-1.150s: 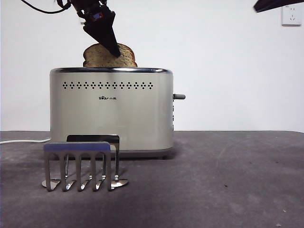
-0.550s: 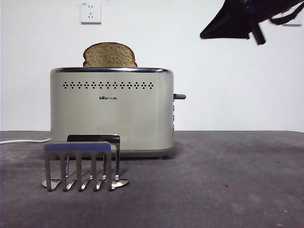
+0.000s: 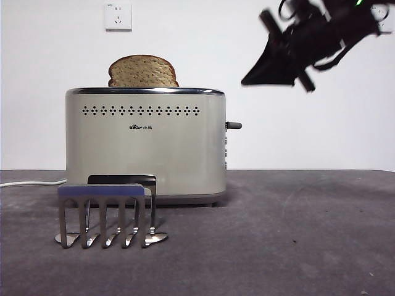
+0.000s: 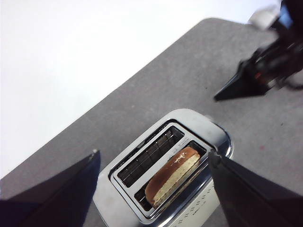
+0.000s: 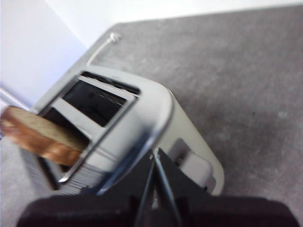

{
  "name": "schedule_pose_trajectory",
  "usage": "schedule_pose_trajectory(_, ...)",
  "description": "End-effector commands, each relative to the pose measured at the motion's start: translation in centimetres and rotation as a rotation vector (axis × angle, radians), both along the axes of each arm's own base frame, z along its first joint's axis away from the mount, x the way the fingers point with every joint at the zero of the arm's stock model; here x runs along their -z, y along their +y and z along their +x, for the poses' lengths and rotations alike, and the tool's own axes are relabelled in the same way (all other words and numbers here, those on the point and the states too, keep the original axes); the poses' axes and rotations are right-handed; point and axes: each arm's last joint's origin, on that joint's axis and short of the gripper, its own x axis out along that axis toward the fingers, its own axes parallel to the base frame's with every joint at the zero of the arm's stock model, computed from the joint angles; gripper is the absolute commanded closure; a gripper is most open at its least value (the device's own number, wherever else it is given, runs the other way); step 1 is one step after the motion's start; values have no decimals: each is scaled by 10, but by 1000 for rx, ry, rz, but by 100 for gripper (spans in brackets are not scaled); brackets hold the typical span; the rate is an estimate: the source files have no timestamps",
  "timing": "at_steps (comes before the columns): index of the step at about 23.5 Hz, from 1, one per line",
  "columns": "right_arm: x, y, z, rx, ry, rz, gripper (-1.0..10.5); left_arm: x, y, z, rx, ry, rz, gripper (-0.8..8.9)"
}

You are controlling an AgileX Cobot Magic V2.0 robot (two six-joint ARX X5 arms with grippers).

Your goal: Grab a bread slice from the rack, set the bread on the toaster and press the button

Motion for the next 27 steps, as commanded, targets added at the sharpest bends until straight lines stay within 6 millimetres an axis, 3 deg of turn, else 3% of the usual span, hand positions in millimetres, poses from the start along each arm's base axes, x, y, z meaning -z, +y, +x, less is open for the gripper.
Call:
schedule_pose_trajectory(1, 14, 6, 12, -2, 37, -2, 959, -3, 2, -6, -11, 5, -36, 428)
schedule_pose_trajectory(8, 39, 15, 25, 2, 83, -26, 959, -2, 5, -11, -12, 29, -25, 428)
schedule_pose_trajectory(22, 116, 20, 30, -11, 315, -180, 959, 0, 5, -11, -12, 45, -17, 428)
schedule_pose_trajectory(27, 120, 20, 30, -14, 329, -182, 959, 0, 5, -11, -12, 45, -16, 428)
